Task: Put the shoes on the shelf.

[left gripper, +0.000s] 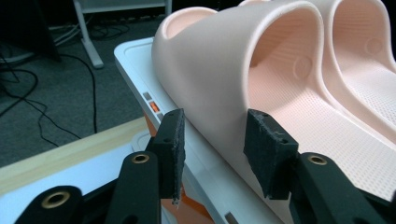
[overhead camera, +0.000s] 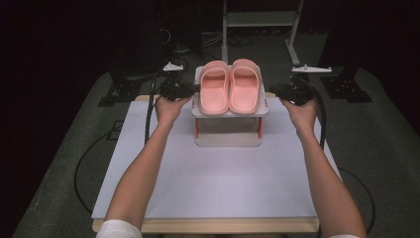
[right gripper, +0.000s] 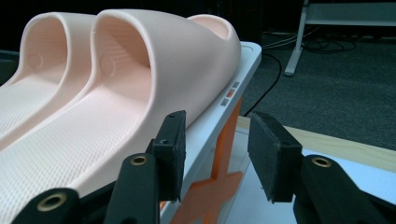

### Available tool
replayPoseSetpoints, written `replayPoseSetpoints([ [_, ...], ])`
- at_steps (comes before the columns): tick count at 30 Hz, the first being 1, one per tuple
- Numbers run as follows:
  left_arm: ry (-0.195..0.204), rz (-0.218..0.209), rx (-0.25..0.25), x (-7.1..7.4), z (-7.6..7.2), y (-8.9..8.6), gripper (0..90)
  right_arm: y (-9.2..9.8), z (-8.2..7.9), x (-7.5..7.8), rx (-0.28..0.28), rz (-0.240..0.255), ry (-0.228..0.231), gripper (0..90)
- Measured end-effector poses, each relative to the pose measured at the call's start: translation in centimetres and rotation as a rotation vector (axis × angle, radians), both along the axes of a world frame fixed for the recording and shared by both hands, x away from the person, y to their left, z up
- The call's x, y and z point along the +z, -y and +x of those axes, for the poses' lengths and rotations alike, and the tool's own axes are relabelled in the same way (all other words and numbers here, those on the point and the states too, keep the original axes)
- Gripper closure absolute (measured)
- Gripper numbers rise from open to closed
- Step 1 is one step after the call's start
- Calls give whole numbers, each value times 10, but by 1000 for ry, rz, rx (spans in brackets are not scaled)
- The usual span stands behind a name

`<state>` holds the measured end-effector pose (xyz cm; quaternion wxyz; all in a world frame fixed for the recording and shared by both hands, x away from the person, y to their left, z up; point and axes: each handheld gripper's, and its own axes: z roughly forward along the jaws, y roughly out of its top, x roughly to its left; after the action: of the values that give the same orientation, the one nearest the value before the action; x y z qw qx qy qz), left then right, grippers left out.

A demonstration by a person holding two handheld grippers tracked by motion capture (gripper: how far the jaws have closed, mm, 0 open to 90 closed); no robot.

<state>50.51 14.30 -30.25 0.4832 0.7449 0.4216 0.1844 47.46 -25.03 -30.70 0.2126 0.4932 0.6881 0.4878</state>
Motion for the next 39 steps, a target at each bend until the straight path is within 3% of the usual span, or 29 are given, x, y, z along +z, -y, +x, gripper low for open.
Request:
replayPoseSetpoints([
  [10,21,-3,-4,4,-12,-7,522,9,-9,-2,10,3,-8,524],
  [21,6,-20,-13,-5,-23,-22,463,15,-21,-9,22,13,-21,486],
  [30,8,-8,-32,-12,-35,-22,409,24,-35,-19,31,24,-25,454],
  [39,16,-25,-50,-19,-43,-21,369,32,-46,-33,42,36,-32,426],
])
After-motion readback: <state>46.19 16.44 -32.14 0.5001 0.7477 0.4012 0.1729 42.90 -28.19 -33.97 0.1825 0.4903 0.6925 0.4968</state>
